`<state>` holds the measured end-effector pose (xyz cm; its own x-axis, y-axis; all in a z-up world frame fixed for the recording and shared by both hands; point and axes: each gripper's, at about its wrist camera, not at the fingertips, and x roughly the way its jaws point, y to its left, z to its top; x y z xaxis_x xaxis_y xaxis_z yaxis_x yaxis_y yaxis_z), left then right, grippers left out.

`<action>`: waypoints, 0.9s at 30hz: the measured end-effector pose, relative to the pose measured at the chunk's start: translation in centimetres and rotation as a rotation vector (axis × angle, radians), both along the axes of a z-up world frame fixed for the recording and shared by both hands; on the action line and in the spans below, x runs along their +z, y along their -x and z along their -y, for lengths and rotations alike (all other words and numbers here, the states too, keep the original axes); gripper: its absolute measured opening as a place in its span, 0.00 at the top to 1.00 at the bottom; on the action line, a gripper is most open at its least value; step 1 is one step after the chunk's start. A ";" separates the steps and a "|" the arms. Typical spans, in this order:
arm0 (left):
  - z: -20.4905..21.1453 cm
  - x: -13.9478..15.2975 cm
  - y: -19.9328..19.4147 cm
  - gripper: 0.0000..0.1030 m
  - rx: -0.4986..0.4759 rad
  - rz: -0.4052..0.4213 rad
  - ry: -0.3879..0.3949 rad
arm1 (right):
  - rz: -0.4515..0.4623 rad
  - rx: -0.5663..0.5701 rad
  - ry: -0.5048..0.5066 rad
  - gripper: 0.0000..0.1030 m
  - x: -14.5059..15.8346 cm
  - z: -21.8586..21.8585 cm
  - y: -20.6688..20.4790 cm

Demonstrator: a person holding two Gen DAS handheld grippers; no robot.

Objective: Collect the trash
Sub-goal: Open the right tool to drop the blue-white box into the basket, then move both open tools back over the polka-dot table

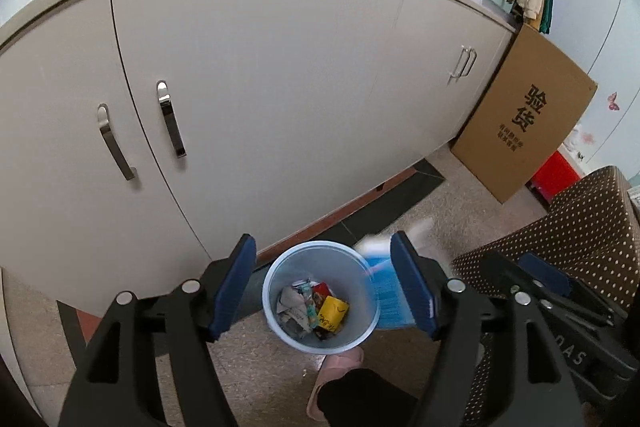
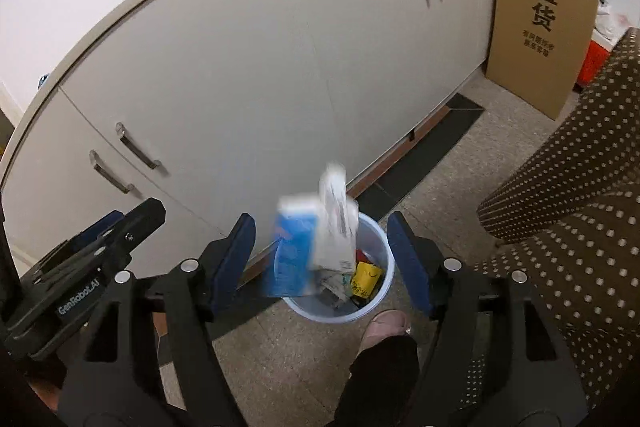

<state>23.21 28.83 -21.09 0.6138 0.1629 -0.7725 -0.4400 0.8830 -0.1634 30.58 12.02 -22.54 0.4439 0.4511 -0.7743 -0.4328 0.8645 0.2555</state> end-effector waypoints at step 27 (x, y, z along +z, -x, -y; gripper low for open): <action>9.6 10.1 2.1 0.29 -0.165 0.193 -0.016 | 0.176 -0.096 -0.071 0.32 11.0 10.3 4.6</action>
